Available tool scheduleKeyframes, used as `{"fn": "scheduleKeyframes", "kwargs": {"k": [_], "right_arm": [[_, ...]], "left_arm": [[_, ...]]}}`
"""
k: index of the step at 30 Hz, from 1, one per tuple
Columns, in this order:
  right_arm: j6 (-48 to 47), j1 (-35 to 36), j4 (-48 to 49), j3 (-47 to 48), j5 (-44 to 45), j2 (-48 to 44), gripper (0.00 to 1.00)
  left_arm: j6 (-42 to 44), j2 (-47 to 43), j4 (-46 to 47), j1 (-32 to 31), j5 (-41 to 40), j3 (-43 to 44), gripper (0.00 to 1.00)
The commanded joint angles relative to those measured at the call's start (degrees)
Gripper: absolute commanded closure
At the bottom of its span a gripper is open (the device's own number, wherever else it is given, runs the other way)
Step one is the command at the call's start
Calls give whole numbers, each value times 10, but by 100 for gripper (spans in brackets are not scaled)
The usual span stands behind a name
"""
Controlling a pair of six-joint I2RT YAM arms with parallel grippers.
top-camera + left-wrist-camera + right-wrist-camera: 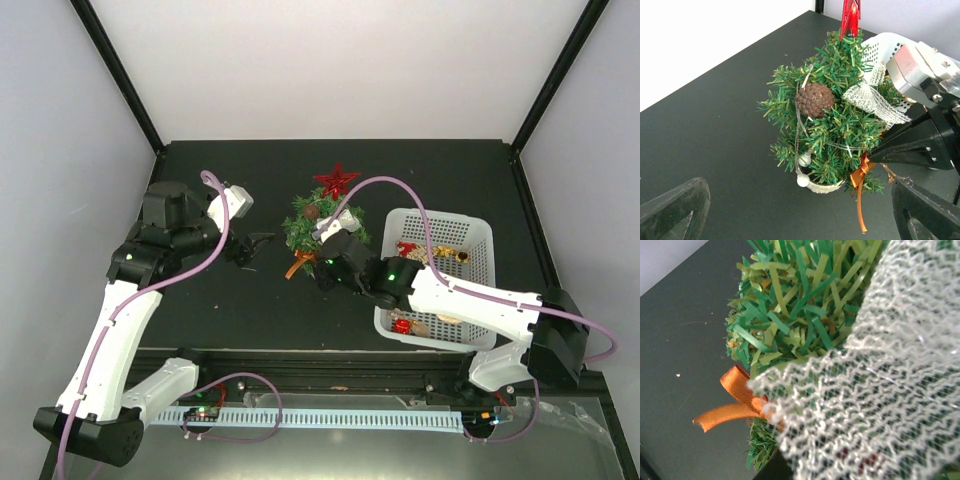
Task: Decorate the small christmas tree
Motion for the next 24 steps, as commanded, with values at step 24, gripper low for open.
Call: {"fn": "scheduleKeyframes", "kwargs": {"k": [24], "right_arm": [[34, -4, 15, 10, 2, 31, 99]], "left_arm": [[-10, -20, 13, 10, 16, -4, 1]]}}
